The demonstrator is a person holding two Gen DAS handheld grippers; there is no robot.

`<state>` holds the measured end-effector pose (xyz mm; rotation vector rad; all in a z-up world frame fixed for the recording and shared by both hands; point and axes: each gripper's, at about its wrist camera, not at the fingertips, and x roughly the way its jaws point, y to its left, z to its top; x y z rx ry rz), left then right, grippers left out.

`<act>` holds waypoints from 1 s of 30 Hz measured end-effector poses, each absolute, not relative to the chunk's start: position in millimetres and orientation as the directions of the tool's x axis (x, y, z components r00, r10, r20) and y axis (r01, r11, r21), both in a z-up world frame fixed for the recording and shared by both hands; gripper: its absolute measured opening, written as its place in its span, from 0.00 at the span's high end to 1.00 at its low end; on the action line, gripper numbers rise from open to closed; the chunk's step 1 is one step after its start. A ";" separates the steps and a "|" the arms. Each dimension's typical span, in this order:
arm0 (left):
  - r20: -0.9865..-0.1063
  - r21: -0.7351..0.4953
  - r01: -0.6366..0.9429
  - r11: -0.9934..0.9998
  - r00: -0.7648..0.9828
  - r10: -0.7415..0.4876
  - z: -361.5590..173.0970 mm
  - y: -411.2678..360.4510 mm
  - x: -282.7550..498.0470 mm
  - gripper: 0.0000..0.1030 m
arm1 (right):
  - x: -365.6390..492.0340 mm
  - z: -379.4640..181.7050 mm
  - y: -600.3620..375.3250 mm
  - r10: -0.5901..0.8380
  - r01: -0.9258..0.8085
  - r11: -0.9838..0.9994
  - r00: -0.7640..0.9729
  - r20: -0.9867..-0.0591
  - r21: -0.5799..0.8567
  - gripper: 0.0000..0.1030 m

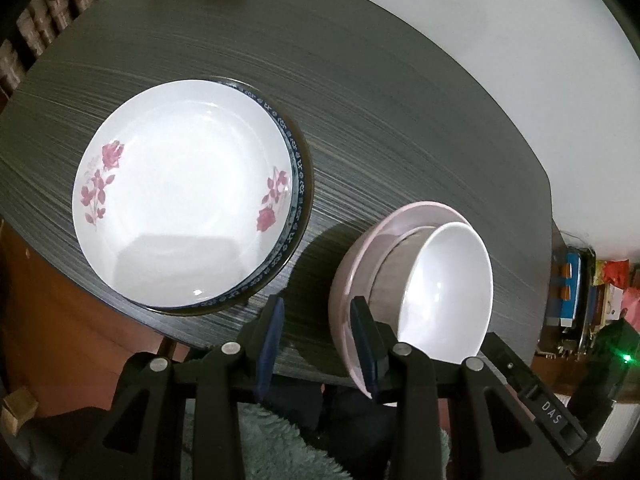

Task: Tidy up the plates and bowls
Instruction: 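Lift and carry the nested bowls toward the plate stack with both tools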

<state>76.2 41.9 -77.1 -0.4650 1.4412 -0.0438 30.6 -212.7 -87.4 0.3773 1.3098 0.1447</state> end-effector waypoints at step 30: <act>-0.947 -0.320 -0.115 0.941 0.084 -0.311 -109.8 1.2 89.9 0.69 | 55.9 -119.1 -204.7 0.183 0.139 0.967 0.212 -0.960 0.215 0.51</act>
